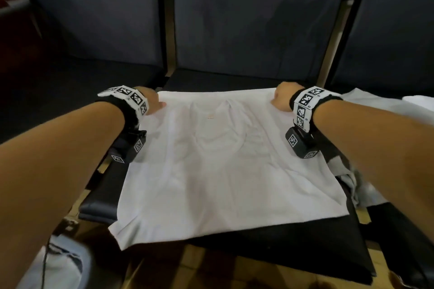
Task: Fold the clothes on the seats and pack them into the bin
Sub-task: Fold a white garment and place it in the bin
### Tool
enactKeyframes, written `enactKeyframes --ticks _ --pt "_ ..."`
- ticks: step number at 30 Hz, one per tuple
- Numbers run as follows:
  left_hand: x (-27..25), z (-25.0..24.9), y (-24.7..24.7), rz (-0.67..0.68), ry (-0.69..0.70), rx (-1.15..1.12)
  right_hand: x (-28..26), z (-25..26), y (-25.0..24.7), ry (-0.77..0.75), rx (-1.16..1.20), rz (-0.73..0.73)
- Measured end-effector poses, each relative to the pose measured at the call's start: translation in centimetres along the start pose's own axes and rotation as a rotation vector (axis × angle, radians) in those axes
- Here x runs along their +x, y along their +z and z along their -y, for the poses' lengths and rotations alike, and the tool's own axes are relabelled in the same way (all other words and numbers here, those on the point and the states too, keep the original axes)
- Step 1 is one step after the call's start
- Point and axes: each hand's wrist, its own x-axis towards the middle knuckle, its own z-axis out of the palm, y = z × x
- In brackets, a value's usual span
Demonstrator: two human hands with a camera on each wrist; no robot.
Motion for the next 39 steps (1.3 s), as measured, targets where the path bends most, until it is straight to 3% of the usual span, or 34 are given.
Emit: enactKeyframes --ticks 4,9,18,23,27,32,39 --pt "3.1 0.9 -0.8 -0.091 0.023 -0.062 2.6 -0.3 -1.9 0.039 -0.008 -0.019" --pt "5.5 0.6 1.0 -0.057 0.006 -0.076 4.9 -1.1 -2.1 -0.012 -0.031 -0.025" --pt "7.7 1.0 0.7 -0.152 -0.041 -0.133 6.7 -1.5 -1.5 0.002 0.034 0.047" --pt "7.4 2.0 -1.3 -0.3 -0.142 -0.321 5.9 -1.2 -3.2 0.086 0.244 -0.143" --pt "5.8 2.9 -4.0 -0.337 -0.162 -0.375 4.6 -1.1 -5.4 0.093 0.455 -0.324" --pt "1.4 3.8 -6.2 -0.439 -0.155 -0.525 -0.3 -1.0 -8.0 0.011 0.421 -0.434" --pt "-7.6 5.5 -4.3 -0.479 -0.092 -0.656 -8.9 -2.8 -5.8 0.02 0.639 -0.481"
